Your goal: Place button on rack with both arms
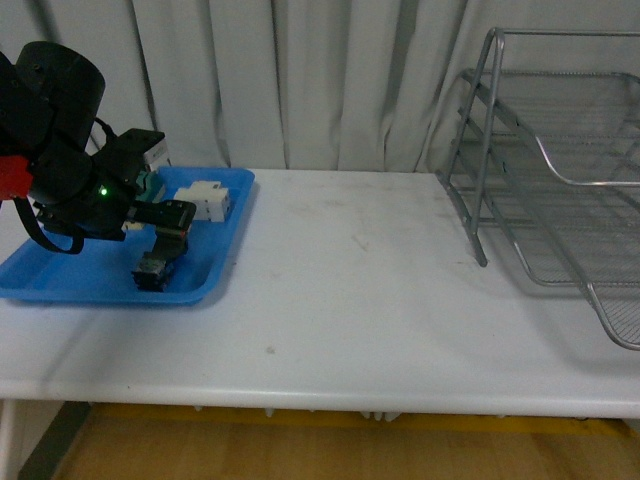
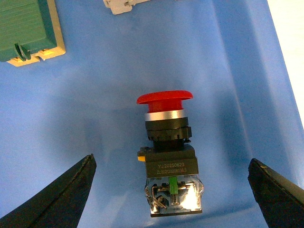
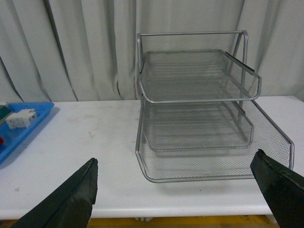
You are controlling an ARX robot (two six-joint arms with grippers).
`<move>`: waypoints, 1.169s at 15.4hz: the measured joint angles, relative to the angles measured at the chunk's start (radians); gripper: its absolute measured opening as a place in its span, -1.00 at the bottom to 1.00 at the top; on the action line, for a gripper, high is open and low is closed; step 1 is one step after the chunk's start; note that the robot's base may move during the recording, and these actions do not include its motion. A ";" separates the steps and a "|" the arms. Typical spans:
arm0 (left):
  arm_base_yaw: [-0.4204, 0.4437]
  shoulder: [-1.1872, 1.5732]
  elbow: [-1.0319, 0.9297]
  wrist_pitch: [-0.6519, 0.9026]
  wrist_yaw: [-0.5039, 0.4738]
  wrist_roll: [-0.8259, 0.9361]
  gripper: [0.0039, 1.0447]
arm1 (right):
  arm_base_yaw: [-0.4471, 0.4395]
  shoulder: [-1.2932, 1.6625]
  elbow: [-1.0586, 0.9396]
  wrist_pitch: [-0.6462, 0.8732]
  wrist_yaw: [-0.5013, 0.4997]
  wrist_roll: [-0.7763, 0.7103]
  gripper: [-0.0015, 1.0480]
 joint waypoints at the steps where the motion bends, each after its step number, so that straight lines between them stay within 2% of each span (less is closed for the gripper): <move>1: 0.000 0.003 -0.001 0.002 -0.012 0.002 0.88 | 0.000 0.000 0.000 0.000 0.000 0.000 0.87; 4: 0.000 0.038 -0.001 0.008 -0.049 0.024 0.88 | 0.000 0.000 0.000 0.000 0.000 0.000 0.87; 8: 0.000 0.081 0.020 0.007 -0.051 0.015 0.87 | 0.000 0.000 0.000 0.000 0.000 0.000 0.87; 13: -0.010 0.082 0.033 0.015 -0.061 -0.011 -0.17 | 0.000 0.000 0.000 0.000 0.000 0.000 0.87; 14: -0.011 0.079 0.022 0.030 -0.060 -0.013 -0.29 | 0.000 0.000 0.000 0.000 0.000 0.000 0.87; 18: -0.016 -0.020 -0.096 0.106 -0.028 -0.036 -0.30 | 0.000 0.000 0.000 0.000 0.000 0.000 0.87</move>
